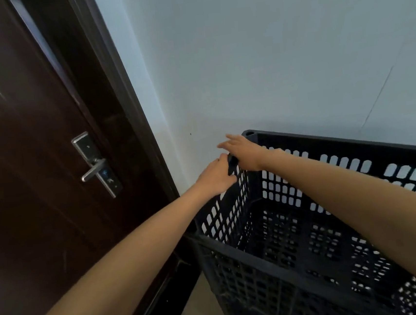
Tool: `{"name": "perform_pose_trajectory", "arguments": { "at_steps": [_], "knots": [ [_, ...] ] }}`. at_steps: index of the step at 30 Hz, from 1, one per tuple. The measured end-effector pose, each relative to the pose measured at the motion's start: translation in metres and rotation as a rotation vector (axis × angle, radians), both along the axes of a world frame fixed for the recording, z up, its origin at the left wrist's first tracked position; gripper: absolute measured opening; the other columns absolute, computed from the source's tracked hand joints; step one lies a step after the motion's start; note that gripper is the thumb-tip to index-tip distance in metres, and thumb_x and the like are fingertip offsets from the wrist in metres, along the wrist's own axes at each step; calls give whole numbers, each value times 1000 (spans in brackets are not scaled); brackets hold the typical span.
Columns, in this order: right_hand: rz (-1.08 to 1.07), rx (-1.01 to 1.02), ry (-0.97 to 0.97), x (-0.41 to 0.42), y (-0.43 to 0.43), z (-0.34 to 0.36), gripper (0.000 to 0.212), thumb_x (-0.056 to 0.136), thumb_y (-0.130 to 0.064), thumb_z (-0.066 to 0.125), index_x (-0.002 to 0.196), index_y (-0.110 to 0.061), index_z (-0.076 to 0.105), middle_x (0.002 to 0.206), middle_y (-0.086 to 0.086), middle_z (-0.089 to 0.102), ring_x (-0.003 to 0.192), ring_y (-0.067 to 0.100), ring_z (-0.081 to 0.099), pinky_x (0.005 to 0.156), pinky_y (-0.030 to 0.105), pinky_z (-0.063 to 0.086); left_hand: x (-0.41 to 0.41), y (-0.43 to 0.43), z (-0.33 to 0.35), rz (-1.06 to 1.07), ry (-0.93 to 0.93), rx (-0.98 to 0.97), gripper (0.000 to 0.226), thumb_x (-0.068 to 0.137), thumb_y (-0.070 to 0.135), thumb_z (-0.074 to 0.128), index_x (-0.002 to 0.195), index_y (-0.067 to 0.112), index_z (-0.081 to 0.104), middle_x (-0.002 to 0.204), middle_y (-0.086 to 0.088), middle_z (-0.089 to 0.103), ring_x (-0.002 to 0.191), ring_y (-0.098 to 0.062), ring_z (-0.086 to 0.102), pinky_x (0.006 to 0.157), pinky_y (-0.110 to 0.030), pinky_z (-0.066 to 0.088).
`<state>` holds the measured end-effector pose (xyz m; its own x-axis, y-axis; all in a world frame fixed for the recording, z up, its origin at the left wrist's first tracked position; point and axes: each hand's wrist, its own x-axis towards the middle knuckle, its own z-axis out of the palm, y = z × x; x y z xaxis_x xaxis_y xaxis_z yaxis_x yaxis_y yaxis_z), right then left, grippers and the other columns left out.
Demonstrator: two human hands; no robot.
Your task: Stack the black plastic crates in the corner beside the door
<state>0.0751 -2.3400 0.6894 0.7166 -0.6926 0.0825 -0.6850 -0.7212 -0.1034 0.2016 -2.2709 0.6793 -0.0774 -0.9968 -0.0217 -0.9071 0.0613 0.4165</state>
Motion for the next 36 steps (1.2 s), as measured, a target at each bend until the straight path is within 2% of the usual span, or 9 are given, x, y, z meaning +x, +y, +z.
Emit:
{"name": "perform_pose_trajectory", "arguments": {
  "at_steps": [4, 8, 18, 23, 24, 27, 31, 32, 36],
  "knots": [
    [59, -11, -87, -1, -12, -10, 65, 84, 5, 50, 144, -17, 39, 152, 2, 37, 148, 24, 13, 119, 44, 3, 0, -1, -4, -1, 9, 15, 49, 86, 17, 61, 130, 11, 38, 92, -7, 60, 79, -23, 62, 74, -45, 56],
    [67, -24, -85, -1, -14, -13, 64, 84, 3, 50, 144, -18, 40, 153, 3, 36, 148, 23, 15, 120, 44, 5, 0, -3, -6, 4, 50, 45, 54, 88, 17, 60, 134, 11, 34, 87, -4, 58, 71, -17, 58, 66, -37, 52],
    [-32, 11, 28, 3, 1, 0, 68, 86, 6, 45, 149, -13, 27, 158, 5, 24, 150, 24, 2, 121, 41, 2, -2, 5, -2, 25, 63, 52, 58, 88, 19, 59, 139, 12, 31, 104, -11, 63, 90, -27, 64, 82, -47, 55],
    [-135, 105, 147, 8, 17, 14, 79, 90, 8, 43, 154, -12, 1, 162, 6, 5, 150, 24, -4, 121, 40, 9, -3, 10, 3, 28, 79, 48, 53, 88, 22, 60, 134, 11, 36, 114, -11, 61, 100, -31, 62, 86, -48, 54],
    [-162, 141, 173, 11, 21, 19, 82, 91, 9, 43, 154, -15, -4, 162, 7, 3, 150, 25, 1, 120, 40, 16, -3, 10, 3, 23, 102, 49, 52, 87, 22, 59, 134, 12, 37, 113, -11, 61, 100, -31, 62, 86, -49, 54],
    [-243, 224, 189, 19, 33, 41, 83, 93, 9, 40, 153, -20, -9, 160, 9, 14, 139, 30, 35, 104, 38, 39, 1, 11, 6, -3, 135, 56, 52, 87, 27, 58, 133, 13, 39, 115, -10, 59, 102, -32, 62, 87, -50, 53],
    [-363, 219, 161, 24, 49, 51, 81, 93, 4, 41, 153, -18, -8, 156, 14, 28, 113, 26, 57, 88, 33, 48, 12, 16, 7, -50, 113, 76, 58, 91, 33, 53, 142, 17, 30, 134, -10, 45, 118, -35, 53, 96, -50, 48],
    [-386, 222, 152, 23, 52, 51, 82, 93, 3, 41, 153, -18, -9, 155, 15, 29, 107, 25, 58, 85, 31, 48, 16, 15, 7, -76, 106, 60, 60, 92, 33, 52, 145, 18, 27, 139, -11, 40, 122, -36, 49, 99, -49, 46],
    [-497, 266, -44, 20, 90, 53, 80, 93, -4, 42, 153, -20, -8, 156, 12, 27, 134, 30, 42, 106, 40, 40, 31, 24, 19, -170, 47, 8, 63, 94, 31, 50, 149, 18, 23, 146, -12, 34, 131, -36, 41, 105, -48, 42]
  ]
}}
